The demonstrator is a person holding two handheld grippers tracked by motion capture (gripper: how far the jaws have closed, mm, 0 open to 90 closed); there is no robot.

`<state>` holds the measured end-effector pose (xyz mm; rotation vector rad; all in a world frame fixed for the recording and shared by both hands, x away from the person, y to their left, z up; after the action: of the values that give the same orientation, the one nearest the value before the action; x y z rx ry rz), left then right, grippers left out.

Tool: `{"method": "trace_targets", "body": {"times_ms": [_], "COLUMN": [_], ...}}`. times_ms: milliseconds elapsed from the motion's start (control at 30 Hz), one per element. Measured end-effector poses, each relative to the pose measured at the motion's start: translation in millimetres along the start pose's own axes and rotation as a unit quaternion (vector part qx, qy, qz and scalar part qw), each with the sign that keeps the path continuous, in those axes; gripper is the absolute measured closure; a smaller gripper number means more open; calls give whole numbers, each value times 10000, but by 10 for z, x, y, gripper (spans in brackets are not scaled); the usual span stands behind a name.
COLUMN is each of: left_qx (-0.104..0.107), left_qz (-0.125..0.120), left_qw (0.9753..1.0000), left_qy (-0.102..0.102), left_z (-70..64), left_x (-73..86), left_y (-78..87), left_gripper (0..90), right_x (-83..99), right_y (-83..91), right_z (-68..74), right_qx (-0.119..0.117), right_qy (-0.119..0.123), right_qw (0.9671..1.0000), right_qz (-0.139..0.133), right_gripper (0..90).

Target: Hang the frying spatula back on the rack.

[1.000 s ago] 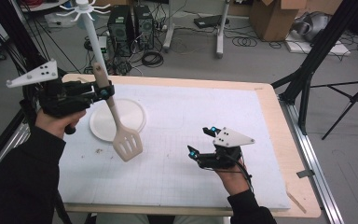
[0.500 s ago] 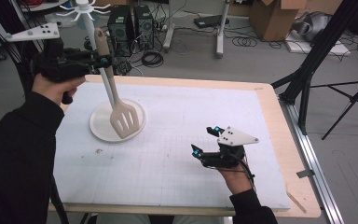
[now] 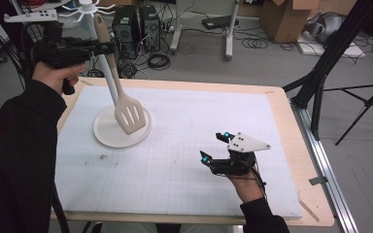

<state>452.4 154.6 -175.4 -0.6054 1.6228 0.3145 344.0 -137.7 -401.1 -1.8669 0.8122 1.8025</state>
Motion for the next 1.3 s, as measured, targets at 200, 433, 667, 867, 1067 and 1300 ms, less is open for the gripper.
{"method": "trace_targets", "body": {"times_ms": [200,433,667,867,1067,1300], "left_qx": [-119,-240,-759,-957,-990,-949], "left_qz": [76,-2,-40,-72,-318,-440], "left_qw": [9999,9997,9965,9938,9930,9923], "left_qy": [33,-26,-361,-562,-559,-667], "left_z": [88,109,121,58,-82,-346], "left_x": [45,101,96,228,462,924], "left_y": [8,36,160,402,680,987], "left_gripper": [738,735,464,347,224,176], "right_x": [17,26,30,31,4,61], "right_y": [7,13,31,28,48,47], "right_z": [-6,-15,-16,-8,-3,-42], "right_qx": [4,31,43,31,47,146], "right_qy": [-2,-8,-19,-21,-10,30], "right_qw": [10000,10000,10000,10000,10000,9997], "right_qz": [28,35,58,56,26,195], "right_gripper": [206,206,206,206,206,206]}}
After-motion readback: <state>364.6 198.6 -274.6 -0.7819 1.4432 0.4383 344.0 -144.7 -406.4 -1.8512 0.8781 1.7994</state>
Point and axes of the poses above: each handheld gripper's, and its own axes: y roughly backward along the jaws, x roughly out of its underside, z roughly to its left, the point moved 10 cm from there along -y, roughly forward along the jaws, and after that the axes turned 15 degrees about -z, right-handed, at the moved point
